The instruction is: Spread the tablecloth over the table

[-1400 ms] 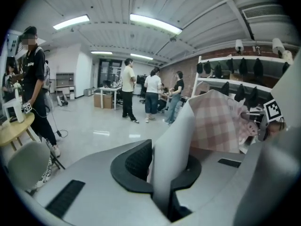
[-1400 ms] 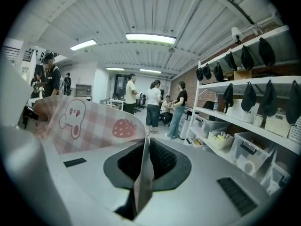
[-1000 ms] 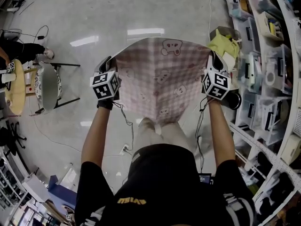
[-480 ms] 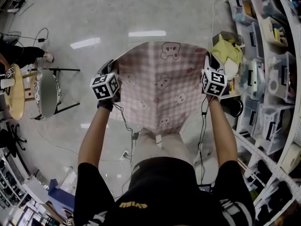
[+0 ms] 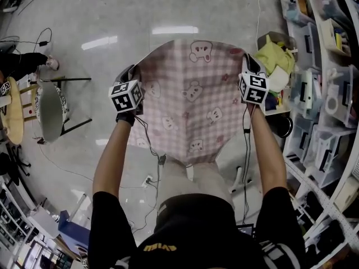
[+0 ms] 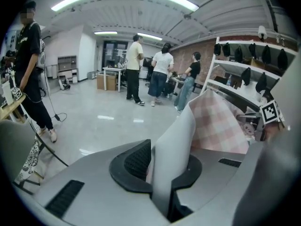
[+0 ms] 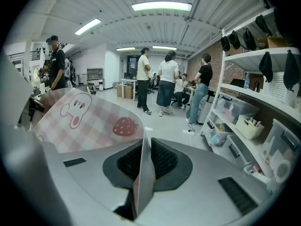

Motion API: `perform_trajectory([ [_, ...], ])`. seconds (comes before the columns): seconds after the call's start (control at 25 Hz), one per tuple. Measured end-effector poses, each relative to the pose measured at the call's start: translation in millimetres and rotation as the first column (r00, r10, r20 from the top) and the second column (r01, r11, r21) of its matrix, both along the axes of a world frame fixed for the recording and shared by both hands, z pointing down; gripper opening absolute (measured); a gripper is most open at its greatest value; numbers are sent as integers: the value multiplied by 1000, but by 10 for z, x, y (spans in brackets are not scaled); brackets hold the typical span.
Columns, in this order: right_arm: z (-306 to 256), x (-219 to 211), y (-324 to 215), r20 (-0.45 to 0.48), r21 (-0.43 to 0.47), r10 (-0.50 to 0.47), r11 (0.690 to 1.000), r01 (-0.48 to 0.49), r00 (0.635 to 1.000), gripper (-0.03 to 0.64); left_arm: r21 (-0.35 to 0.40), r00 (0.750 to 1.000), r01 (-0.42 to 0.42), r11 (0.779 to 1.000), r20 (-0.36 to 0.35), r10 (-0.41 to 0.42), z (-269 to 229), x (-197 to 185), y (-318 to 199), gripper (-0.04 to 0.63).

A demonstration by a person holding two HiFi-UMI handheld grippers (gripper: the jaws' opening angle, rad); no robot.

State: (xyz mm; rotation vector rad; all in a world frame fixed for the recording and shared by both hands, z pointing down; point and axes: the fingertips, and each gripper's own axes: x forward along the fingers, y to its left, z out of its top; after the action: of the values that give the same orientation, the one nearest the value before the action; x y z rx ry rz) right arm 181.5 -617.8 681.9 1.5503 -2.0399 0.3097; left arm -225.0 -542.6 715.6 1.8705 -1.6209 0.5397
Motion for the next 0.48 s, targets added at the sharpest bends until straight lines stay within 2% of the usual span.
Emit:
perform_trajectory([
  [0.24,431,-7,-154,-44,-29,-11,1000,10,999,26,-25,997,-46,999,62,48,397,-3,-114,44],
  [0.48,719,-77,-260,-61,-37,5,999,-7,998,26,-43,996,-49,998,74,52,669,-55,-220,44],
])
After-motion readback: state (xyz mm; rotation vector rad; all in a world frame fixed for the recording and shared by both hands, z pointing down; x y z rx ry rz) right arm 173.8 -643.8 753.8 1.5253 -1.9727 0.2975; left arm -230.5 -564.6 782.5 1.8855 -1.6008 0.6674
